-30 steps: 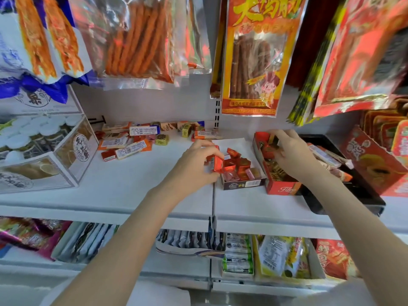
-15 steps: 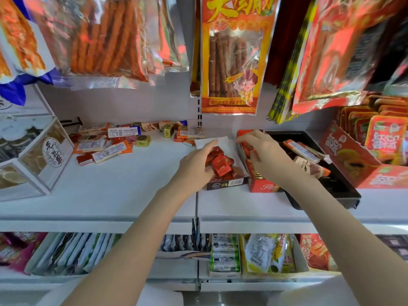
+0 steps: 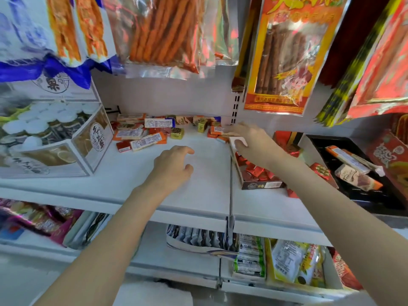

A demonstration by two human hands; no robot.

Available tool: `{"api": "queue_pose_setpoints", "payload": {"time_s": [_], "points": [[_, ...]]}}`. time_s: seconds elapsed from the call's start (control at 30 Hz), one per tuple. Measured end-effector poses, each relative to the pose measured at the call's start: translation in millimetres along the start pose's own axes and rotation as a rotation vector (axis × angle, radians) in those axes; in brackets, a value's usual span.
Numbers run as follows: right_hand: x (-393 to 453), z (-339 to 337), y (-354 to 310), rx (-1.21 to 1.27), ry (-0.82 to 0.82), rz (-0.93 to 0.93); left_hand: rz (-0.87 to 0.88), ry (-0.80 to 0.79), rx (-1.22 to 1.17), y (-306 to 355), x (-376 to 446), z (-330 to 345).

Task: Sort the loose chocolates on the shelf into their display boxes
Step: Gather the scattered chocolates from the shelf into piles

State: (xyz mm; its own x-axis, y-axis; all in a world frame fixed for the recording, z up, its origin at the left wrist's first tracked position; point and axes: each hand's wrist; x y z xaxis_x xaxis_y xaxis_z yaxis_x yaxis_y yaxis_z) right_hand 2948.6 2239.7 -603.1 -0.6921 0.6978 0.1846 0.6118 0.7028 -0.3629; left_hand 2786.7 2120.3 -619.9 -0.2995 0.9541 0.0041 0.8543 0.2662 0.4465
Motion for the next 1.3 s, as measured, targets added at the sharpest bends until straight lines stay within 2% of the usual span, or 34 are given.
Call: {"api": "queue_pose_setpoints", "payload": {"time_s": [0.2, 0.33, 0.47, 0.6, 0.7, 0.8, 1.0, 1.1, 1.2, 1.3], "points": [[78.1, 35.5, 7.1, -0.302, -0.301, 0.113, -0.039, 0.004, -0.023, -26.7, 5.5, -11.9], [88.7, 46.6, -1.3, -0.434, -0.262, -0.015, -0.024, 0.029, -0.032, -38.3, 13.4, -17.6], [84.8, 53.5, -17.2, -0.354, -0.254, -0.132, -0.031, 0.031, -0.024, -43.2, 15.0, -19.0], [60.5, 62.1, -31.6, -0.062, -0.289, -0.144, -0.07, -0.003, -0.007, -50.5, 14.0, -17.6], [42.1, 62.1, -33.4, -0.1, -0.138, -0.198, -0.088, -0.034, -0.002, -56.5, 13.7, -16.6], [40.8, 51.4, -32.1, -0.014, 0.038, -0.112, -0.094, -0.057, 0.001, -58.8, 14.0, -14.3], [69.4, 29.1, -20.3, 0.199, 0.147, 0.053, -0.056, -0.035, -0.032, -47.9, 25.1, -4.7], [75.7, 23.3, -9.7, -0.072, 0.076, 0.066, 0.034, -0.056, -0.048, -30.3, 36.6, 4.5], [74.5, 24.6, -3.7, -0.464, -0.141, 0.133, 0.126, -0.114, 0.059, -13.3, 48.1, 14.8], [73.0, 27.7, -3.6, -0.691, -0.228, 0.025, 0.143, -0.128, 0.123, -9.7, 53.8, 19.9]]}}
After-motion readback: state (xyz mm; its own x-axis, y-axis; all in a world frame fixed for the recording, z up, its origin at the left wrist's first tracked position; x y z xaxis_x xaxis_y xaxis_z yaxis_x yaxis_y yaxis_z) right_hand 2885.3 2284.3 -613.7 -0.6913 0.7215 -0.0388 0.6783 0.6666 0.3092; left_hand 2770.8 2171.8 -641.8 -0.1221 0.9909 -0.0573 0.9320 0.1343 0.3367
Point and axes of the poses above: each hand's wrist, its own x-axis towards the middle knuckle, its own z-axis out of the palm, y = z × x, and after that the axes turned 1 degree about -y, right-handed
